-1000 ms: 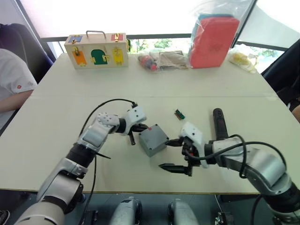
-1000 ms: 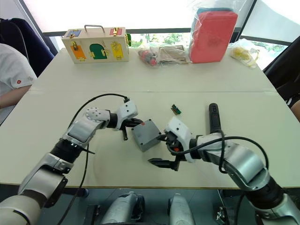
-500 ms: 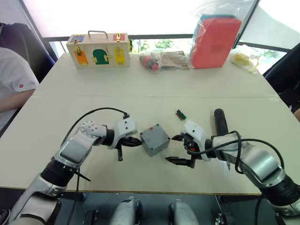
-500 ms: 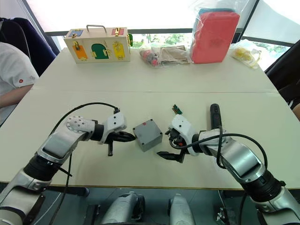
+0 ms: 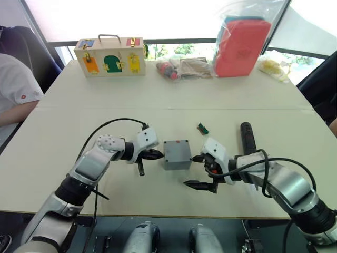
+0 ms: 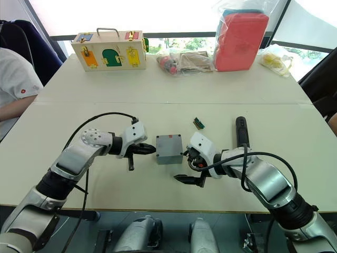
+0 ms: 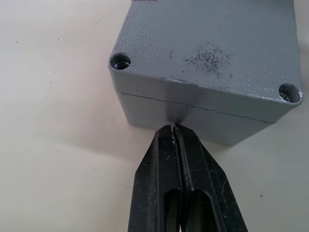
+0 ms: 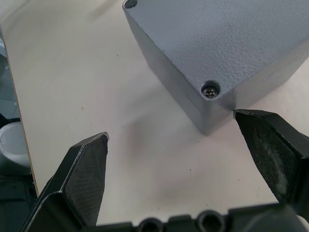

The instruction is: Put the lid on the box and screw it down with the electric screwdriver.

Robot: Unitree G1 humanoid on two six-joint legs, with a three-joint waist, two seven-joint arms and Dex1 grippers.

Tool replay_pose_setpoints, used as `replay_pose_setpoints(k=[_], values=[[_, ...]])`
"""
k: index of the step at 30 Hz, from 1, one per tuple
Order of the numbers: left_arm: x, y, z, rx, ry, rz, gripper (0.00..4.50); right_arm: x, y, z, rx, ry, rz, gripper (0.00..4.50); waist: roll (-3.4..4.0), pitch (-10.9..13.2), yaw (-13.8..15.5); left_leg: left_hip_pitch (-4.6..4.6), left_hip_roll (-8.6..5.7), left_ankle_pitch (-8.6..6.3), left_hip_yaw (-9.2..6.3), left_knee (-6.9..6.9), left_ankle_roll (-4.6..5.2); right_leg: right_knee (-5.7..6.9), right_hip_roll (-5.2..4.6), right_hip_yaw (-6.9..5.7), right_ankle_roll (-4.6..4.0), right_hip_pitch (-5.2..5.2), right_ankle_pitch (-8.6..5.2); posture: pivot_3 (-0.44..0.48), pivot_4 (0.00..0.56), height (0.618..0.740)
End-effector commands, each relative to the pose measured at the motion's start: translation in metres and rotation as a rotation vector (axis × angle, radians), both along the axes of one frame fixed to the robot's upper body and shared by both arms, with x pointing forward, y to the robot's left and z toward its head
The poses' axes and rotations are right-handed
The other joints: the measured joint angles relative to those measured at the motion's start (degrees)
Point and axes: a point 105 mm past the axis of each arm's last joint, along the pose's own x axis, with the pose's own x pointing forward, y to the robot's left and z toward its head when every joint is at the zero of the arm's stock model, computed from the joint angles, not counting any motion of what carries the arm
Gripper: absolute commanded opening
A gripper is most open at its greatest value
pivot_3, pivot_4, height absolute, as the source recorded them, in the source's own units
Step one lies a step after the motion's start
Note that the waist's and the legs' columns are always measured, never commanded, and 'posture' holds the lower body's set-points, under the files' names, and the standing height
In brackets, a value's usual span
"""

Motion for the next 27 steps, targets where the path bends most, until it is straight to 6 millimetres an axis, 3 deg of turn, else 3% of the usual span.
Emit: replay_pose_setpoints(k=[1, 5, 9, 13, 15, 19, 25, 27], values=[[0.002, -0.006, 0.013, -0.025, -0.054, -0.032, 0.0, -0.005, 0.008, 0.011, 0.02, -0.032, 0.046, 4.49, 0.0, 0.0, 0.0, 0.0, 0.0, 0.0, 0.0, 0.0, 0.0, 0.0, 0.0, 0.0, 0.0, 0.0, 0.0, 0.0, 0.15, 0.74], [0.001, -0.002, 0.016, -0.017, -0.059, -0.034, 0.0, -0.001, 0.001, 0.016, -0.007, -0.054, 0.038, 4.49, 0.0, 0.0, 0.01, 0.0, 0.0, 0.0, 0.0, 0.0, 0.0, 0.0, 0.0, 0.0, 0.0, 0.0, 0.0, 0.0, 0.15, 0.74], [0.006, 0.013, 0.03, -0.02, -0.081, -0.006, 0.0, 0.012, -0.017, 0.05, 0.056, -0.097, -0.022, 4.49, -0.01, 0.0, -0.03, 0.0, 0.0, 0.0, 0.0, 0.0, 0.0, 0.0, 0.0, 0.0, 0.0, 0.0, 0.0, 0.0, 0.15, 0.74], [0.018, 0.022, 0.074, -0.211, -0.091, 0.062, 0.0, 0.046, -0.036, 0.093, 0.208, -0.181, -0.157, 4.49, -0.02, 0.01, -0.08, 0.0, 0.01, 0.01, -0.02, 0.0, -0.02, 0.02, 0.0, 0.0, 0.0, -0.01, 0.0, 0.0, 0.15, 0.74], [0.019, 0.023, 0.09, -0.278, -0.092, 0.068, 0.0, 0.067, -0.048, 0.1, 0.244, -0.222, -0.249, 4.49, -0.03, 0.0, -0.04, 0.01, 0.01, 0.01, -0.02, 0.0, -0.02, 0.01, 0.0, -0.01, 0.02, 0.0, 0.01, 0.0, 0.15, 0.74], [0.016, 0.019, 0.102, -0.324, -0.09, 0.056, 0.0, 0.11, -0.068, 0.087, 0.282, -0.26, -0.422, 4.49, -0.03, 0.0, -0.15, 0.02, -0.05, 0.08, 0.01, -0.01, -0.13, 0.0, 0.02, -0.02, 0.05, 0.03, 0.03, 0.0, 0.15, 0.74], [0.017, 0.021, 0.096, -0.311, -0.093, 0.088, 0.0, 0.133, -0.064, 0.057, 0.274, -0.25, -0.461, 4.49, -0.03, 0.0, -0.53, 0.02, -0.05, 0.27, 0.04, -0.01, -0.42, 0.09, 0.14, -0.01, 0.06, 0.0, 0.03, 0.0, 0.15, 0.74], [0.014, 0.019, 0.095, -0.315, -0.087, 0.087, 0.0, 0.137, -0.063, 0.05, 0.255, -0.26, -0.464, 4.03, -0.03, 0.0, -0.62, 0.02, -0.05, 0.28, 0.04, -0.01, -0.41, 0.1, 0.26, -0.01, 0.06, 0.0, 0.03, 0.0, 0.15, 0.74]])
